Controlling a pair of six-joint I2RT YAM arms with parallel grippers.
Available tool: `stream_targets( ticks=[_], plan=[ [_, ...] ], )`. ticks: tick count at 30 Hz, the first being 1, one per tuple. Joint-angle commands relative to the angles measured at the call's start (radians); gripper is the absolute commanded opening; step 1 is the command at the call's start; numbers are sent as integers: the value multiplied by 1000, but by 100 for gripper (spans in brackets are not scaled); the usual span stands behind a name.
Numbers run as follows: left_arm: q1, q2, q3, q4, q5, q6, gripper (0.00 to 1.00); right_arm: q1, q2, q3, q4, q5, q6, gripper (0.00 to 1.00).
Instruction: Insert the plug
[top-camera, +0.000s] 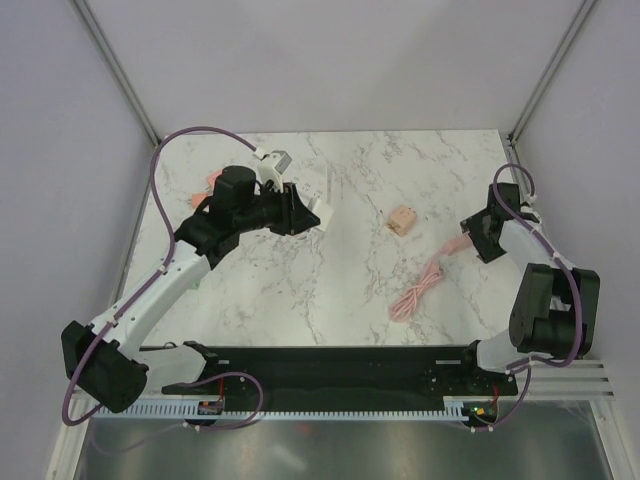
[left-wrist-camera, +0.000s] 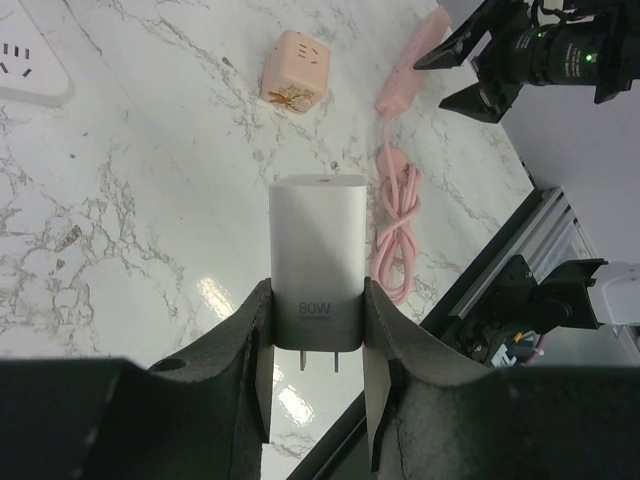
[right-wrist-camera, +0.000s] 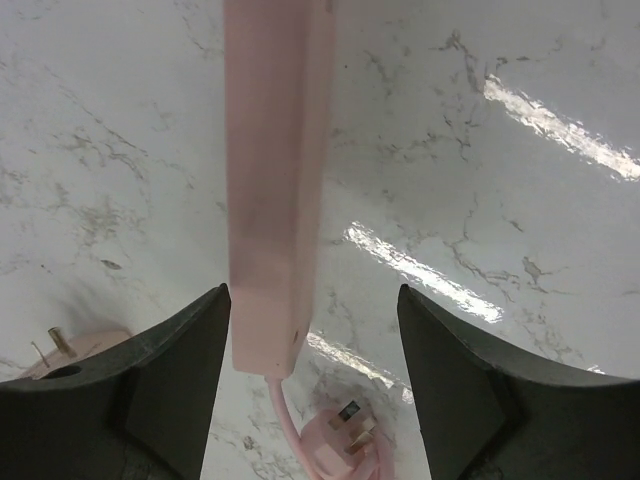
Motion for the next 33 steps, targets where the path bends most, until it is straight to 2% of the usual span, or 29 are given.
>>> stream_targets(
  ticks=[1,6,12,19,24,26,28,33],
  plan=[
    [0,-43,4,33,-15,42,2,-3,11,-38,97,-8,57,75],
    [-1,-43,-2,33,-16,44,2,-9,88,-42,176,-46,18,74],
    [0,-34,-4,33,-21,47,2,-7,154,-38,237,-129,-41,67],
    [0,-31,-5,33,-32,48,2,-19,88,-38,216,-100,-22,66],
    [0,-15,-4,33,-24,45,2,-19,137,-1,214,-113,-45,66],
    [0,-15,-5,33,-25,47,2,-21,147,-19,248,-141,-52,56],
    [0,-18,-8,33,-28,48,2,-27,140,-33,253,-162,-45,51],
    [0,-21,-8,33,-32,47,2,-36,55,-96,245,-150,-25,52]
  ],
)
